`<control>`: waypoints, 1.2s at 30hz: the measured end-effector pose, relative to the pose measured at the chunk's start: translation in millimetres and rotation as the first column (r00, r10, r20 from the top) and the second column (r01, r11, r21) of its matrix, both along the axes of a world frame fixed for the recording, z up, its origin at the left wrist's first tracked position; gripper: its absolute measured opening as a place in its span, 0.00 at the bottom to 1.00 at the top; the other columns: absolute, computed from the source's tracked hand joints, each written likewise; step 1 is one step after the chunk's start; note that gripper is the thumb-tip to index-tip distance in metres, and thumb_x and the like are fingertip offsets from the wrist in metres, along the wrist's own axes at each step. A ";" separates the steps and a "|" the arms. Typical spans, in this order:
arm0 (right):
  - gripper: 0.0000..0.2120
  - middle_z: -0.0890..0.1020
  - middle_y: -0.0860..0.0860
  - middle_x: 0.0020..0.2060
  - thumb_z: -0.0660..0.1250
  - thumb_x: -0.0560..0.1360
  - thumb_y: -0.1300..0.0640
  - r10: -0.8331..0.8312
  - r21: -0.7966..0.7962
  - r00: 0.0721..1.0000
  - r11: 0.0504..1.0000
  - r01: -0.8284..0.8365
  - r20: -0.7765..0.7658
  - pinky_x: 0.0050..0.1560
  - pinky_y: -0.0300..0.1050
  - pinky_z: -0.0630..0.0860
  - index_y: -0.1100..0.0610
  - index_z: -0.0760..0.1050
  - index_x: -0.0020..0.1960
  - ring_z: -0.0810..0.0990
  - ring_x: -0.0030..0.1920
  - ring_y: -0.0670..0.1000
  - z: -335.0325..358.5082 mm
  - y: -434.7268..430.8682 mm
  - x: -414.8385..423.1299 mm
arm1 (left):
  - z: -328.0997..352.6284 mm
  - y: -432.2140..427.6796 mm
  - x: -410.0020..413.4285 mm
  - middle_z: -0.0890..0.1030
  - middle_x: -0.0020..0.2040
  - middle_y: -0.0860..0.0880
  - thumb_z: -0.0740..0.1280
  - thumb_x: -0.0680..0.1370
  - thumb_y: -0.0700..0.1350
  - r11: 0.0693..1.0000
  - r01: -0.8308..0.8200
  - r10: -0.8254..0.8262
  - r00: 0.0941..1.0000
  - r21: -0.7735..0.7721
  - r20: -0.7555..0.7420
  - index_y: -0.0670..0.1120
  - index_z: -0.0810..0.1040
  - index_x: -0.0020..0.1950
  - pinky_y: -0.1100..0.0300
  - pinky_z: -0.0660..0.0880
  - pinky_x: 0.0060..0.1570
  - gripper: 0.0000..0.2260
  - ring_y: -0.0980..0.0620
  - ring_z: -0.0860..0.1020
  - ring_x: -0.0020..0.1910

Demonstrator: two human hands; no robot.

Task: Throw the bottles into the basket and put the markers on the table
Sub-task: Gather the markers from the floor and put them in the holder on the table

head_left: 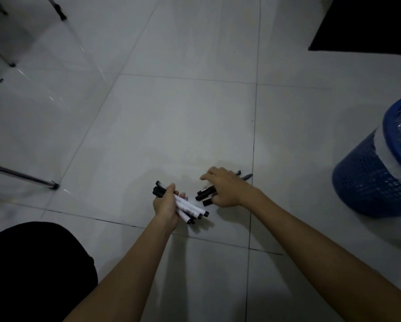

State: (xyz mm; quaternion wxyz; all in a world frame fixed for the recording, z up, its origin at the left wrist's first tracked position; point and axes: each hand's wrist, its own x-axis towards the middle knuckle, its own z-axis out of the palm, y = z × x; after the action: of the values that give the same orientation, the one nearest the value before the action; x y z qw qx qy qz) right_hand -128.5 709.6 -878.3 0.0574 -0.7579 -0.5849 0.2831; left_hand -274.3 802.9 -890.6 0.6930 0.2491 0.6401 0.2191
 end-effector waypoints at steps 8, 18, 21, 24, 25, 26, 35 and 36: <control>0.23 0.79 0.56 0.42 0.77 0.52 0.63 -0.033 0.034 0.884 0.999 0.020 0.467 0.37 0.49 0.72 0.57 0.77 0.46 0.77 0.38 0.58 -44.7 -26.8 8.5 | 6.7 12.1 -9.8 0.76 0.33 0.46 0.71 0.73 0.45 0.990 0.083 -0.077 0.996 -0.112 0.052 0.41 0.73 0.36 0.56 0.75 0.35 0.11 0.51 0.77 0.34; 0.09 0.73 0.57 0.46 0.56 0.79 0.61 -0.476 -0.082 0.877 0.878 0.471 -0.066 0.31 0.45 0.64 0.61 0.65 0.58 0.70 0.36 0.54 -41.7 -30.5 2.6 | 11.2 3.9 3.9 0.77 0.38 0.44 0.67 0.77 0.44 0.974 0.154 -0.130 0.981 -0.165 0.144 0.40 0.72 0.37 0.57 0.76 0.38 0.11 0.49 0.78 0.39; 0.07 0.71 0.53 0.38 0.58 0.78 0.57 -0.638 -0.202 0.675 0.765 0.612 -0.370 0.29 0.43 0.64 0.59 0.64 0.54 0.69 0.32 0.49 -29.2 -28.0 13.4 | 15.0 4.2 9.9 0.75 0.36 0.46 0.68 0.76 0.46 0.970 0.210 -0.196 0.974 -0.123 0.118 0.42 0.72 0.37 0.57 0.76 0.34 0.11 0.49 0.77 0.35; 0.09 0.71 0.54 0.30 0.62 0.78 0.57 -0.691 -0.254 0.393 0.637 0.728 -0.607 0.28 0.42 0.67 0.56 0.65 0.42 0.68 0.27 0.50 -16.3 -32.0 16.6 | 26.4 2.7 18.3 0.73 0.34 0.46 0.68 0.75 0.45 0.965 0.253 -0.245 0.964 -0.070 0.104 0.42 0.71 0.39 0.62 0.76 0.25 0.10 0.49 0.73 0.30; 0.11 0.71 0.54 0.29 0.64 0.77 0.56 -0.698 -0.281 0.319 0.600 0.749 -0.641 0.28 0.43 0.67 0.56 0.65 0.40 0.67 0.26 0.50 -10.8 -34.1 17.2 | 33.2 1.5 21.4 0.72 0.33 0.46 0.68 0.75 0.44 0.961 0.273 -0.267 0.958 -0.052 0.100 0.42 0.71 0.40 0.63 0.75 0.24 0.09 0.49 0.72 0.29; 0.12 0.70 0.53 0.29 0.66 0.77 0.55 -0.705 -0.309 0.259 0.569 0.762 -0.660 0.27 0.42 0.68 0.55 0.65 0.39 0.66 0.25 0.49 -3.3 -35.6 17.7 | 41.4 0.6 24.8 0.72 0.33 0.46 0.68 0.75 0.44 0.954 0.298 -0.294 0.951 -0.033 0.096 0.42 0.71 0.41 0.63 0.75 0.24 0.09 0.49 0.72 0.29; 0.13 0.66 0.49 0.27 0.65 0.78 0.53 -0.685 -0.434 -0.022 0.436 0.788 -0.728 0.23 0.37 0.65 0.54 0.64 0.39 0.64 0.20 0.46 125.0 -36.1 28.2 | 171.1 -4.9 47.2 0.70 0.33 0.48 0.66 0.76 0.42 0.889 0.451 -0.456 0.887 0.078 0.070 0.44 0.71 0.45 0.63 0.72 0.24 0.04 0.50 0.69 0.27; 0.13 0.66 0.49 0.27 0.64 0.78 0.53 -0.679 -0.440 -0.032 0.438 0.784 -0.733 0.24 0.38 0.66 0.54 0.64 0.39 0.64 0.20 0.46 143.7 -35.6 28.5 | 188.9 -6.3 49.2 0.70 0.33 0.48 0.66 0.76 0.41 0.884 0.463 -0.467 0.880 0.073 0.080 0.45 0.72 0.47 0.63 0.72 0.24 0.04 0.50 0.69 0.27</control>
State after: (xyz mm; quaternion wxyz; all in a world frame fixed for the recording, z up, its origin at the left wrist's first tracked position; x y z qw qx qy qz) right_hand -100.0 674.0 -734.6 0.5152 -0.6930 0.0068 0.5043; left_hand -225.0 796.6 -701.8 0.7484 0.4023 0.5220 0.0744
